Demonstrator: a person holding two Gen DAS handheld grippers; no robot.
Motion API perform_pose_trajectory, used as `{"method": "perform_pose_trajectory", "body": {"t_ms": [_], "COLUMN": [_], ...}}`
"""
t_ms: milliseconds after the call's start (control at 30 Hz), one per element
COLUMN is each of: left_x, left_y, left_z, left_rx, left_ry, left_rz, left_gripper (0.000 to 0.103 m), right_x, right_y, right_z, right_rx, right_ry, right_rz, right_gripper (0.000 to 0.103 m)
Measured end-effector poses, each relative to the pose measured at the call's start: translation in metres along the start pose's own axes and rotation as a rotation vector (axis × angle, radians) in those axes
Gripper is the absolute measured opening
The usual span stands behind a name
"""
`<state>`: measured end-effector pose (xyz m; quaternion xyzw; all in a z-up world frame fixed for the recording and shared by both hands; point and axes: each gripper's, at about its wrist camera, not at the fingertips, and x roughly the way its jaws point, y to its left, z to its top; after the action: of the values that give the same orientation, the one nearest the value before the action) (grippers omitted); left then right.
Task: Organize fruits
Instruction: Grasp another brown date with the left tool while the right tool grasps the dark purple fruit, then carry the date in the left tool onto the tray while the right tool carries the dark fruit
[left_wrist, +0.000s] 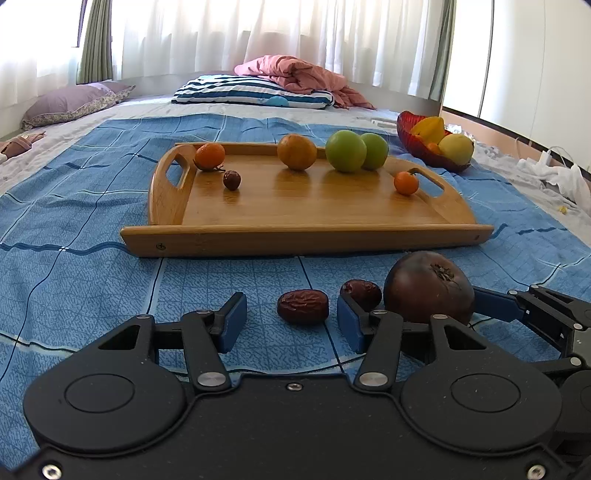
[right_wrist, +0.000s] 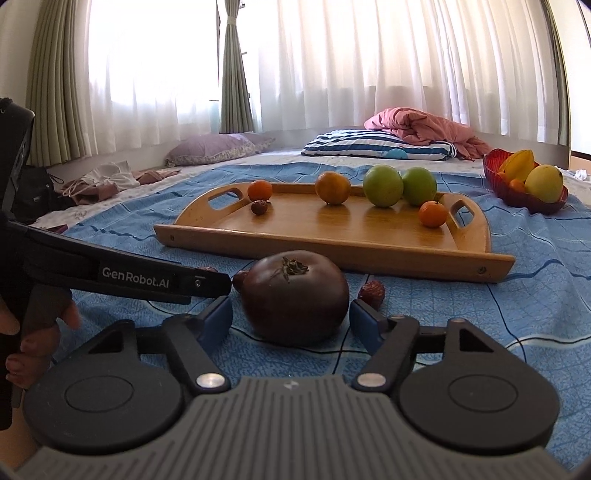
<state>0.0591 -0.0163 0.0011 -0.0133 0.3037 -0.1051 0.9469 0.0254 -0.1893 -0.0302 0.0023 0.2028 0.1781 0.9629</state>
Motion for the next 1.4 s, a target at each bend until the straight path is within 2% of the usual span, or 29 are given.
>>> {"method": "perform_pose_trajectory", "body": {"t_ms": [200,500,633,800,1167,1400], "left_x": [0.001,-0.004,-0.005,-0.006,-0.009,-0.010], "left_y": [-0.002,-0.007,-0.008,-0.012,-0.004,-0.003], "left_z": [-0.001,-0.004,-0.004,-0.002,0.006,0.007], "left_rx": [0.006,0.006,0.011,0.047,0.034,0.027], "left_ry": [-0.001,-0.002,-0.012,-0.035,-0.057,-0.064], "left_rz": [0.005,-0.013,-0.002,0.054,0.110,0.111], "left_gripper": [0.051,0.029,0.028,0.028,0.028,0.028], "right_x": [0.001,0.002,0.002,0.002,-0.005,-0.010], "right_y": [-0.002,-0.003,-0.003,-0.004,-0.003,-0.004], "right_z": [0.000,0.001,0.001,0.001,0.000,0.005], "right_rx": [0.034,0.044,0.057,0.070,0.090,0.090], "right_ry": [0.000,0.005,0.003,-0.001,-0.026,-0.057], "right_rz": [-0.006,-0.009,-0.008,-0.016,-0.020,-0.031], "right_gripper": [0.070,0.068,0.067,0.065,0.064,0.063]}}
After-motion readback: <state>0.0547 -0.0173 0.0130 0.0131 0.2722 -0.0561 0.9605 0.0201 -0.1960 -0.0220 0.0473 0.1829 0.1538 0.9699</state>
